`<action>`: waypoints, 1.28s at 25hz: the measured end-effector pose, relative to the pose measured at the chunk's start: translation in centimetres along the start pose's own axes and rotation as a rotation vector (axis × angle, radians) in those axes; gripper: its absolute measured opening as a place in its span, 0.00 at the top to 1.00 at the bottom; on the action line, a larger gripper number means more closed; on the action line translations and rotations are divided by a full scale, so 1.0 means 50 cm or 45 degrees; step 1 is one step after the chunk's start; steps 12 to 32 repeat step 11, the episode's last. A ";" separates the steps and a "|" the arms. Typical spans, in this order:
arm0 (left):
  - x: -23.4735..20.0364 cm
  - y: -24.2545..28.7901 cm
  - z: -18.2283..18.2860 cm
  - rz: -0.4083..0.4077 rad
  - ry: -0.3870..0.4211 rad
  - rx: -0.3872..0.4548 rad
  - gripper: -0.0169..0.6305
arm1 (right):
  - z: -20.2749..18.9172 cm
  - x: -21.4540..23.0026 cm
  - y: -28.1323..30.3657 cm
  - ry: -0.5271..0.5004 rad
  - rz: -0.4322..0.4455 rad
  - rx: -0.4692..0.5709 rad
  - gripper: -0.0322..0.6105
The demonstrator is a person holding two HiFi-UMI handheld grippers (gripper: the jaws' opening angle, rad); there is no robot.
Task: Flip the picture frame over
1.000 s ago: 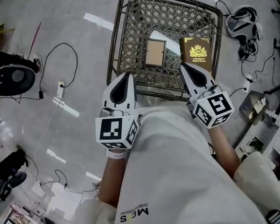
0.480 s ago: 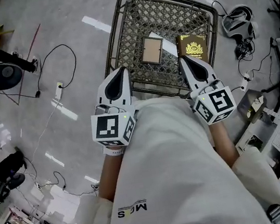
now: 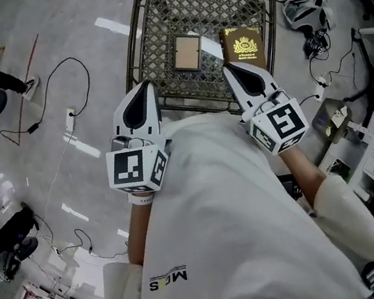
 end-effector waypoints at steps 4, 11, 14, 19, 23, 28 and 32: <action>0.005 -0.011 0.003 -0.010 0.017 -0.016 0.94 | 0.001 -0.022 -0.005 -0.050 0.109 -0.050 0.93; 0.020 0.000 -0.011 0.028 -0.015 0.002 0.94 | 0.008 -0.011 0.004 -0.077 0.152 -0.057 0.93; 0.020 0.000 -0.011 0.028 -0.015 0.002 0.94 | 0.008 -0.011 0.004 -0.077 0.152 -0.057 0.93; 0.020 0.000 -0.011 0.028 -0.015 0.002 0.94 | 0.008 -0.011 0.004 -0.077 0.152 -0.057 0.93; 0.020 0.000 -0.011 0.028 -0.015 0.002 0.94 | 0.008 -0.011 0.004 -0.077 0.152 -0.057 0.93; 0.020 0.000 -0.011 0.028 -0.015 0.002 0.94 | 0.008 -0.011 0.004 -0.077 0.152 -0.057 0.93; 0.020 0.000 -0.011 0.028 -0.015 0.002 0.94 | 0.008 -0.011 0.004 -0.077 0.152 -0.057 0.93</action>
Point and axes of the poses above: the fingertips, and each gripper's own axes: y forward along the fingers, x to its right, z out of its top, the point moved 3 cm from there along -y, backward along the fingers, and after that the axes turned 12 degrees about x, right-handed, at the moved point
